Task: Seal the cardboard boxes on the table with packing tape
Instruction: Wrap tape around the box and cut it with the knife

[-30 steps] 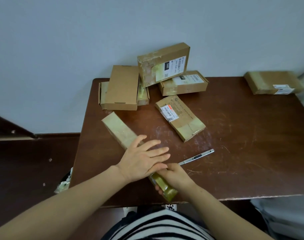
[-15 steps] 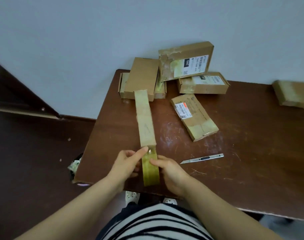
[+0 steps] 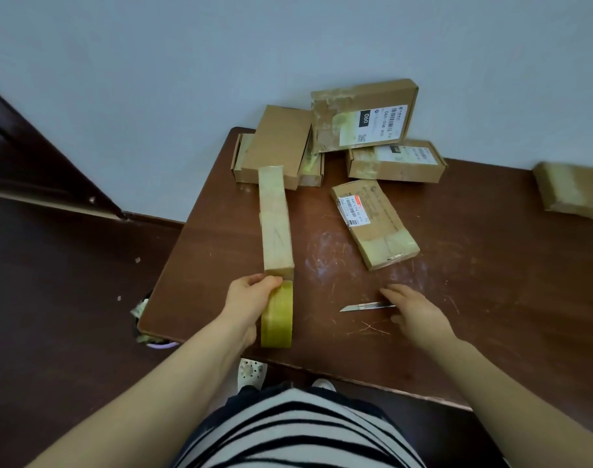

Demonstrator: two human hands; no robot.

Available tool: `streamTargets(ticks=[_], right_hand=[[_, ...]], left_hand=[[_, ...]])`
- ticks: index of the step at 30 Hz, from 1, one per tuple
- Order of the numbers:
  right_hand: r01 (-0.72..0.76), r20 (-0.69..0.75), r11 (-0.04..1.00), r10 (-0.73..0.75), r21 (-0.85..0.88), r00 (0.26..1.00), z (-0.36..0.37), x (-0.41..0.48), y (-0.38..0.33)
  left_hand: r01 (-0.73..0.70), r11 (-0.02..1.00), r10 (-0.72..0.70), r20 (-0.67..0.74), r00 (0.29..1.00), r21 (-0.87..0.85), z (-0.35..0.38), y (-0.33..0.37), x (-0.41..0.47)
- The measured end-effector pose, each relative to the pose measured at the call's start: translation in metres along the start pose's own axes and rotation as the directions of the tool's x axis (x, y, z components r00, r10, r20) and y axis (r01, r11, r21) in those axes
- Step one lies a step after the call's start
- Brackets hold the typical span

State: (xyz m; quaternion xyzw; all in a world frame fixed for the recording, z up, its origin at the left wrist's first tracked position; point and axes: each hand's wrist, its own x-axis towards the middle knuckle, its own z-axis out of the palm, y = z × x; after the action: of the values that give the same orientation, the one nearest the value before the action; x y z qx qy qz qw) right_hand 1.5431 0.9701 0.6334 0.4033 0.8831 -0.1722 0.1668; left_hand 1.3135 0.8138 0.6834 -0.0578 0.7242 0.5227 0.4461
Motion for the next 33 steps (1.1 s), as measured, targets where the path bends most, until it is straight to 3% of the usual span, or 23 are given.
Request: streamTargets(ticks=[3,5,8,10,12,14,16,18,21,27,33], right_hand=[[0.084,-0.050,0.970,-0.098,-0.228,0.994,0.010,0.002,0.007],[0.071,-0.024,0.982,-0.076,-0.176,0.997,0.006,0.002,0.008],[-0.044,-0.029,0.981,0.050,0.190,0.998,-0.010,-0.002,0.003],[-0.099,-0.066,0.838,0.158,0.537,0.985,-0.031,0.000,-0.017],[-0.013,-0.142,0.711,0.159,0.703,0.977,-0.055,0.015,-0.052],[0.196,-0.272,0.752,-0.023,0.629,0.962,-0.075,0.036,-0.098],[0.343,-0.370,0.836,-0.185,0.427,0.911,-0.085,0.054,-0.144],[0.403,-0.469,0.898,-0.284,0.174,0.836,-0.083,0.069,-0.177],[0.417,-0.490,0.905,-0.402,-0.084,0.773,-0.069,0.084,-0.196],[0.372,-0.559,0.922,-0.367,-0.112,0.743,-0.054,0.086,-0.203],[0.347,-0.511,0.927,-0.368,-0.141,0.777,-0.053,0.090,-0.206]], left_hand=[[-0.016,1.000,0.016,0.024,1.000,0.009,0.003,-0.001,-0.001],[-0.014,1.000,0.014,0.036,0.999,0.011,0.005,0.000,-0.004],[-0.010,1.000,0.010,0.038,0.999,0.013,0.007,-0.001,-0.005],[-0.015,1.000,0.015,0.036,0.999,0.000,0.007,0.000,-0.005],[-0.011,1.000,0.011,0.026,1.000,-0.010,0.006,0.000,-0.004],[-0.005,1.000,0.005,0.010,1.000,-0.022,0.007,-0.001,-0.002],[-0.004,0.999,0.004,-0.001,1.000,-0.044,0.009,-0.002,-0.002],[-0.002,0.998,0.002,0.000,1.000,-0.068,0.011,-0.003,-0.002],[-0.013,0.995,0.014,0.007,1.000,-0.095,0.014,-0.005,-0.001],[-0.081,0.995,0.080,-0.026,0.996,-0.064,0.017,-0.017,-0.002],[-0.117,0.992,0.113,-0.073,0.991,-0.052,0.017,-0.030,-0.011]])
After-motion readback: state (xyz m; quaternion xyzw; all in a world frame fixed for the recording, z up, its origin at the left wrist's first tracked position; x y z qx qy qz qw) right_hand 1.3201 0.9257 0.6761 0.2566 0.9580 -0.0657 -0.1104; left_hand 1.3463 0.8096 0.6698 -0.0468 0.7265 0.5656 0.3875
